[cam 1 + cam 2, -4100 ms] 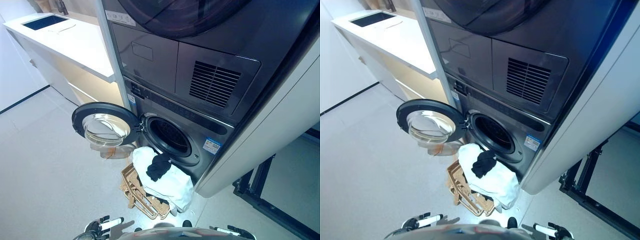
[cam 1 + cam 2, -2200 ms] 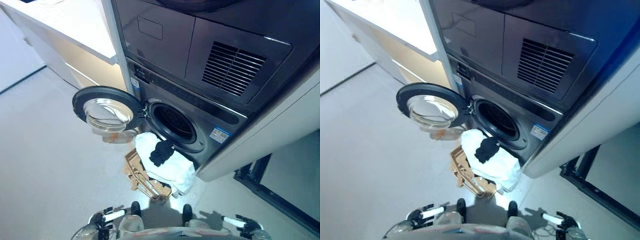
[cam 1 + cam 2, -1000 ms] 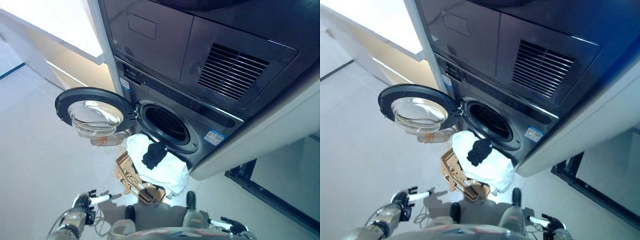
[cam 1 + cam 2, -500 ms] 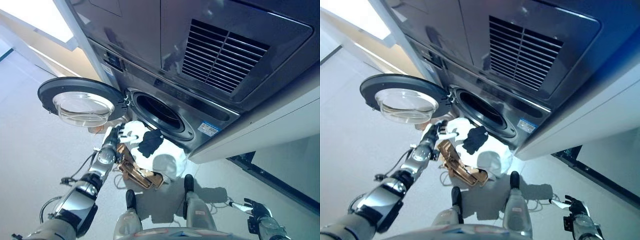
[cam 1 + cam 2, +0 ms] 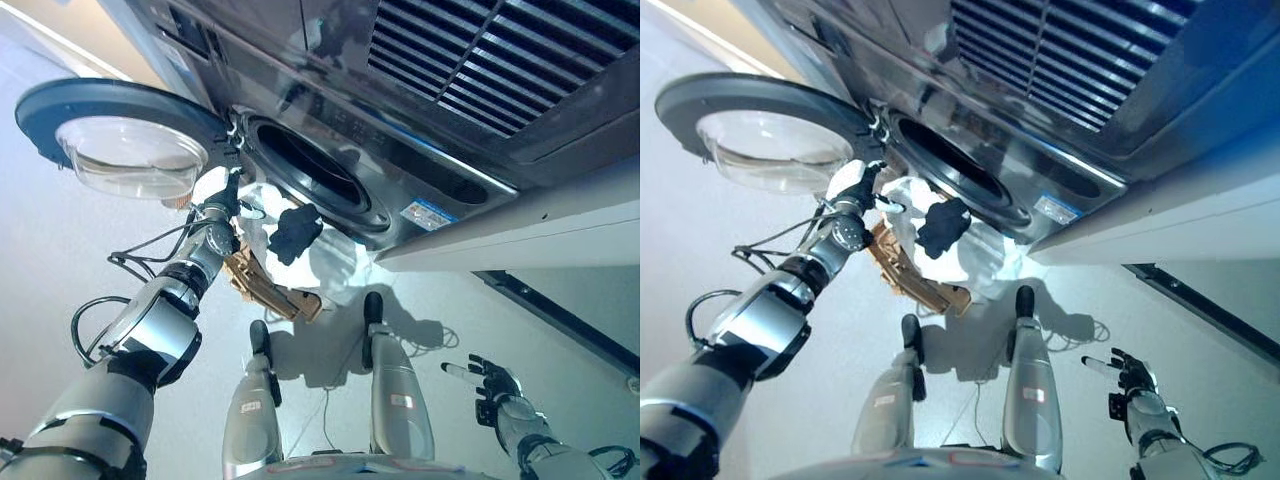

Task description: Put the clothes in the basket into the washing machine.

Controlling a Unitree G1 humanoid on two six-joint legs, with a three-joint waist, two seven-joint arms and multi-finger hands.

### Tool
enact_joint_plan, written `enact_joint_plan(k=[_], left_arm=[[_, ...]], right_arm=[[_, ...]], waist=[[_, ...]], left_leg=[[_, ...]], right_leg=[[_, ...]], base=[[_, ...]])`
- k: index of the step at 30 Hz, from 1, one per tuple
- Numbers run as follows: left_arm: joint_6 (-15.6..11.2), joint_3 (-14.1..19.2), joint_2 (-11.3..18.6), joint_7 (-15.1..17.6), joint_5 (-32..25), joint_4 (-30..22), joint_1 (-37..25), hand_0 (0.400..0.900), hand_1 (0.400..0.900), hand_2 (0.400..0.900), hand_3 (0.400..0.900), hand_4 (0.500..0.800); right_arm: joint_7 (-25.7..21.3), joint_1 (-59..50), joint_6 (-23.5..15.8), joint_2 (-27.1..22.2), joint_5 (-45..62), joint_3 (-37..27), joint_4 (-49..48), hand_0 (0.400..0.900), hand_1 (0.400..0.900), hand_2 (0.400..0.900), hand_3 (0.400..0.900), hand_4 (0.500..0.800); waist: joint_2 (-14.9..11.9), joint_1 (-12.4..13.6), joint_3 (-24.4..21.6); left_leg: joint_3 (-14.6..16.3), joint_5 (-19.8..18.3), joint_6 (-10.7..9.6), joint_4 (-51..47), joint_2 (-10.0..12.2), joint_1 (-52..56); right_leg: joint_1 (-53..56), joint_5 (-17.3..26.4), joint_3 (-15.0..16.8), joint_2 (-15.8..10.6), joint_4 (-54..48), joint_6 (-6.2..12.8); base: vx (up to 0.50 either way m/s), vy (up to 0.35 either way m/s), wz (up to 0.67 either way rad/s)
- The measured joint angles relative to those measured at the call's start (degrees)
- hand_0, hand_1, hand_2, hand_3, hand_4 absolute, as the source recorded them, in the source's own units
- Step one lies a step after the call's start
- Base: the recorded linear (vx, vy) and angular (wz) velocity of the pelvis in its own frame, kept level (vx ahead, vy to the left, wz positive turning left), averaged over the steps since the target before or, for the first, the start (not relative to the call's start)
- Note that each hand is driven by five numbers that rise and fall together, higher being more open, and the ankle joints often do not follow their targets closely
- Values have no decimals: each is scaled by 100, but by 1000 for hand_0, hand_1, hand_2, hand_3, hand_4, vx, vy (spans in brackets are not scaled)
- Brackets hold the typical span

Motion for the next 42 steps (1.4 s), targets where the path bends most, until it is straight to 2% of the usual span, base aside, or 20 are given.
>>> enact_joint_plan(k=[8,17,21,24,26,29,31,35,39,42], left_arm=[[78,-34,-87,-31,-4,92,-52,900,900,900,900,800],[77,-28,-169,-68,-42,97,-297,900,900,900,900,800],[54,-24,-159,-62,-177,104,-381,900,900,900,900,800],[43,-13,-151,-49,-313,111,-398,900,900,900,900,800],[41,63,-136,80,-379,120,-451,900,900,900,900,800],[40,166,-61,240,-483,224,-597,900,900,900,900,800],[39,211,109,270,-532,254,-661,900,900,900,900,800],[38,311,279,289,-547,281,-747,900,900,900,900,800],[34,321,314,363,-581,378,-891,900,900,900,900,800],[33,453,387,378,-582,487,-925,900,900,900,900,800]], right_arm=[[-151,-64,-95,-1,238,40,-45,900,900,900,900,800],[-300,-98,-163,36,327,46,-148,900,900,900,900,800],[-379,-113,-175,95,540,147,-213,900,900,900,900,800],[-408,-142,-188,134,563,218,-224,900,900,900,900,800],[-450,-159,-192,175,586,257,-221,900,900,900,900,800],[-455,-210,-189,189,630,260,-222,900,900,900,900,800],[-470,-245,-202,187,704,259,-225,900,900,900,900,800],[-499,-245,-213,181,766,256,-222,900,900,900,900,800],[-507,-245,-256,180,773,255,-219,900,900,900,900,800],[-509,-249,-314,181,788,257,-241,900,900,900,900,800]], waist=[[-199,-21,111],[-333,-93,174],[-424,-104,241],[-460,-70,270],[-490,-105,315],[-489,-97,395],[-493,-124,513],[-509,-130,554],[-546,-123,604],[-576,-141,620]], left_leg=[[-277,-984,-46,2175,179,-1304],[-299,-1607,-75,3746,407,-2378],[-300,-1932,-151,4433,588,-2657],[-260,-2317,-209,5079,819,-2890],[-285,-2536,-272,5498,897,-3085],[-285,-2758,-290,5923,1067,-3291],[-278,-2905,-301,6180,1185,-3361],[-350,-3089,-302,6564,1294,-3658],[-471,-3265,-347,6947,1392,-3902],[-516,-3398,-381,7186,1492,-4008]], right_leg=[[-923,-558,125,43,1376,-72],[-1983,-844,365,188,2499,-118],[-2384,-1025,401,264,3051,-206],[-2755,-1212,504,406,3635,-236],[-3045,-1352,563,443,4032,-265],[-3323,-1419,632,602,4360,-271],[-3442,-1457,638,651,4542,-268],[-3778,-1511,604,673,4842,-307],[-4019,-1597,585,738,5149,-323],[-4145,-1622,594,825,5296,-313]], base=[[-65,-8,-3],[-49,18,-14],[40,70,-37],[-4,61,-32],[-6,50,-25],[-18,63,-30],[-16,28,-17],[-17,31,-13],[-10,22,-12],[-1,36,-17]])
